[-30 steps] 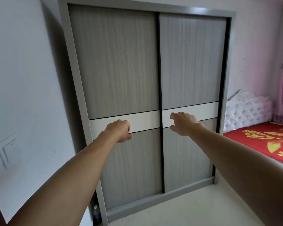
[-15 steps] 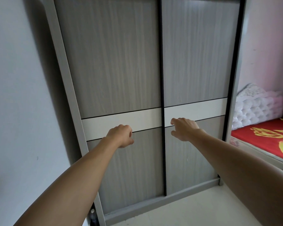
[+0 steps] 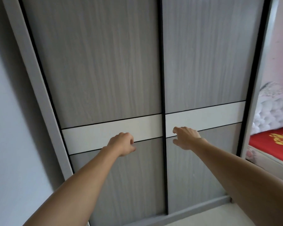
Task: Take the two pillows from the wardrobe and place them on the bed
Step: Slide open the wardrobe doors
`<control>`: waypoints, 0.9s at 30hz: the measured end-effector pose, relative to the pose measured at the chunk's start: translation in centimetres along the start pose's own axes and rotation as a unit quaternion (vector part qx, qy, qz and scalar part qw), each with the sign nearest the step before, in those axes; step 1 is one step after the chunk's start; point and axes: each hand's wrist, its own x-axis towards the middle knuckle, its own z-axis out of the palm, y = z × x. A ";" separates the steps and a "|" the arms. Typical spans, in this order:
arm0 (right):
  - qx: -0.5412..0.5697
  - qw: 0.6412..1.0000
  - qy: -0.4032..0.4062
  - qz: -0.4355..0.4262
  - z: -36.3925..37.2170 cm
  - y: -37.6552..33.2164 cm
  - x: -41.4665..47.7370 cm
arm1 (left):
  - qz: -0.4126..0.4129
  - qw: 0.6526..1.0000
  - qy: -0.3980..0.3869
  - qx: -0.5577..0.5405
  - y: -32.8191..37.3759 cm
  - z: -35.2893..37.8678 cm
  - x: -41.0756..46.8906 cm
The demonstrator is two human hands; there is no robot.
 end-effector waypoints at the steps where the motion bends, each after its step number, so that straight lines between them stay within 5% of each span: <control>1: 0.005 1.000 0.001 0.000 0.6 0.6 1.2 | 0.001 1.000 0.001 -0.002 0.1 0.3 1.5; 14: 0.044 0.997 -0.017 0.063 9.2 5.9 18.8 | 0.053 0.997 0.006 -0.048 -0.6 3.8 24.4; 27: 0.079 0.993 -0.055 0.074 17.2 10.1 31.8 | 0.092 0.984 0.097 -0.116 4.4 8.0 42.1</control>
